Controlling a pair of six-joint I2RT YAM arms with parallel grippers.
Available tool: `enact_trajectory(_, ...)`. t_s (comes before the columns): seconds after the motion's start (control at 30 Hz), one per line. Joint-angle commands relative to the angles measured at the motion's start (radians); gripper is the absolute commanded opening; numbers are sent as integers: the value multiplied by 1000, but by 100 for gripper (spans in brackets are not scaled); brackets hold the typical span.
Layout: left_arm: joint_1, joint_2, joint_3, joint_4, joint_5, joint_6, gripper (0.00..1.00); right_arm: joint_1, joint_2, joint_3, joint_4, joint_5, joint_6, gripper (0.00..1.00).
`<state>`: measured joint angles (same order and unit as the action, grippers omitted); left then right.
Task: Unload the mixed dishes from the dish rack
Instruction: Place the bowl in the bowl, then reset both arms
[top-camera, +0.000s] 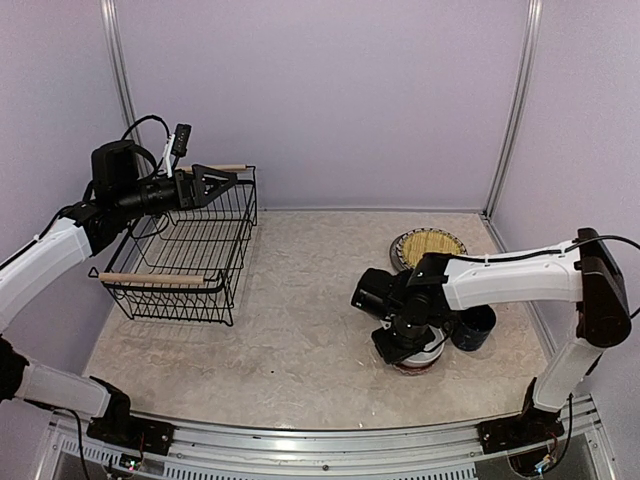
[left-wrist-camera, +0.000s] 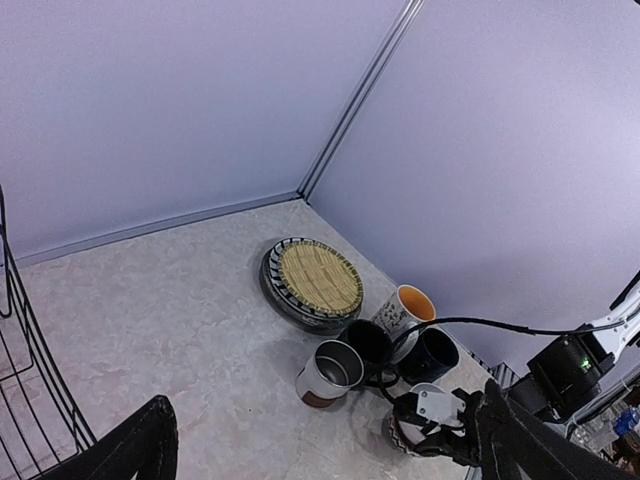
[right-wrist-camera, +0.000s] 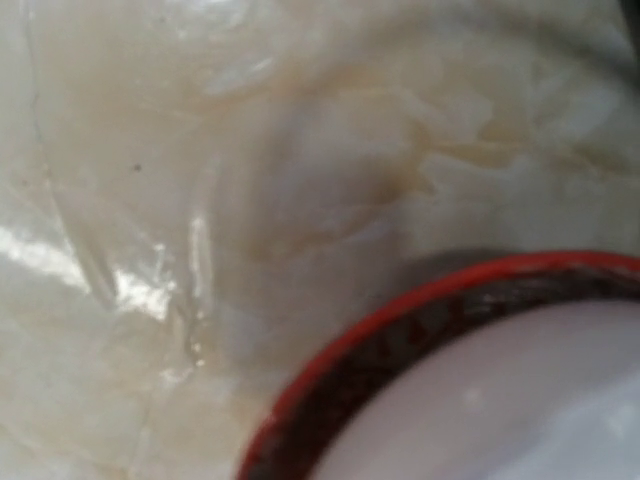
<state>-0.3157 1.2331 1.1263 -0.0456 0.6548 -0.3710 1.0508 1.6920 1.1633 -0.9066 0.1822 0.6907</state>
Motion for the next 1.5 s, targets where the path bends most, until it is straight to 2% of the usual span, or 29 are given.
enact_trajectory(0.0, -8, -13, 3, -11, -3, -3, 99, -7, -20, -43, 43, 22, 35, 27)
enact_trajectory(0.17, -19, -1, 5, -19, -60, 21, 99, -6, -71, -73, 88, 43, 50, 44)
enact_trajectory(0.37, -24, 3, 61, -63, -114, 19, 99, 10, -157, -104, 130, 63, 46, 69)
enact_trajectory(0.5, -23, -2, 110, -116, -144, 20, 99, 20, -214, -86, 145, 81, 25, 81)
enact_trajectory(0.7, -23, -41, 148, -174, -193, 11, 99, 28, -274, 3, 145, 129, -37, 90)
enact_trajectory(0.77, -22, -66, 163, -196, -215, 10, 99, 27, -285, 55, 141, 157, -67, 98)
enact_trajectory(0.93, -20, -121, 216, -271, -311, 5, 99, 15, -292, 216, 171, 262, -163, 100)
enact_trajectory(1.07, -18, -192, 255, -323, -411, -10, 99, -8, -312, 293, 291, 343, -281, 100)
enact_trajectory(1.37, -13, -336, 348, -425, -534, 17, 99, -32, -452, 248, 703, 519, -564, 100)
enact_trajectory(1.47, -14, -395, 349, -427, -580, 35, 99, -32, -505, 252, 774, 520, -637, 100)
